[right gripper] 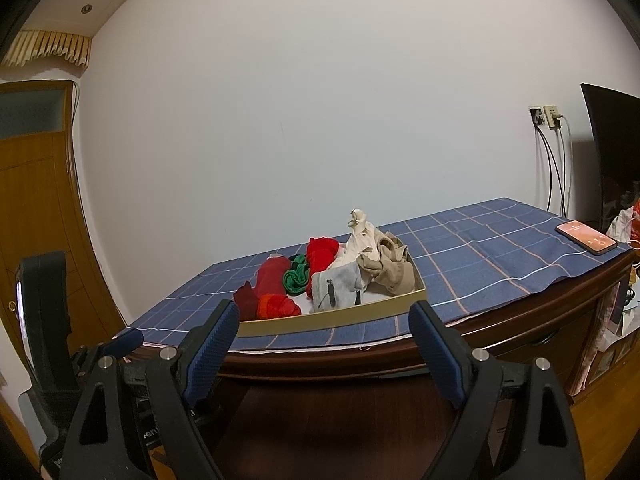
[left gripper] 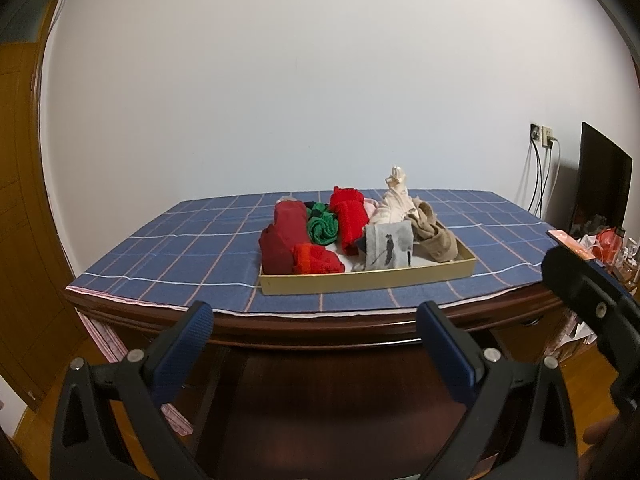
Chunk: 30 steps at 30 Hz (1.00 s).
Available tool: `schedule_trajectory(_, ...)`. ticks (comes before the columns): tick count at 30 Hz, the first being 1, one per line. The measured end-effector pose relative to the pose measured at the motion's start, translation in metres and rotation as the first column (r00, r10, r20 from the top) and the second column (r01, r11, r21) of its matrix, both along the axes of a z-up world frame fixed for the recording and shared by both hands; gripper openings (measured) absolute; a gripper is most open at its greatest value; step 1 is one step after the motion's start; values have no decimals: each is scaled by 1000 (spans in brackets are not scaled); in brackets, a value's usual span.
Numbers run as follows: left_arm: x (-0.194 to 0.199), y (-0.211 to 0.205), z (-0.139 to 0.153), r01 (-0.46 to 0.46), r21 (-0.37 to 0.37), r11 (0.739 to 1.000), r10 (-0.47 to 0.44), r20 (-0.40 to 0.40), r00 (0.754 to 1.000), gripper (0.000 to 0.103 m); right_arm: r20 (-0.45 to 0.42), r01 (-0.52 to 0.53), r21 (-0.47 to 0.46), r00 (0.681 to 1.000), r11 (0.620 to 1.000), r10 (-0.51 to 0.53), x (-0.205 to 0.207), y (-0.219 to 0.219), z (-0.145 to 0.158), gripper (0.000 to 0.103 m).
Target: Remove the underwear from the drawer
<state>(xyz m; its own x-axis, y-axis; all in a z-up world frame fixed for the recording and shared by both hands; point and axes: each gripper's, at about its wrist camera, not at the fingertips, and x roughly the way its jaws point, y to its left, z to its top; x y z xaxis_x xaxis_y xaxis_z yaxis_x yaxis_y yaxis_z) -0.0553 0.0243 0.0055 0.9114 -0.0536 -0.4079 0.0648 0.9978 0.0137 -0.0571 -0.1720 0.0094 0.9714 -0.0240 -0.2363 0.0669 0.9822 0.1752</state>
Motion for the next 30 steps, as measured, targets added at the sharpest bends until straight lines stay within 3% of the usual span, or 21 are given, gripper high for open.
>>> schedule_trajectory(14, 1, -2, 1, -7, 20, 1000, 7, 7, 1000, 103, 0, 3, -2, 1000, 1000, -3, -1, -1, 2, 88)
schedule_trajectory(22, 9, -4, 2, 42, -30, 999, -43, -27, 999, 103, -9, 16, -1, 1000, 1000, -16, 1, -6, 0, 89)
schedule_trajectory(30, 19, -17, -2, 52, 13, 999, -51, -38, 998, 103, -32, 48, 26, 998, 999, -47, 8, -24, -7, 89)
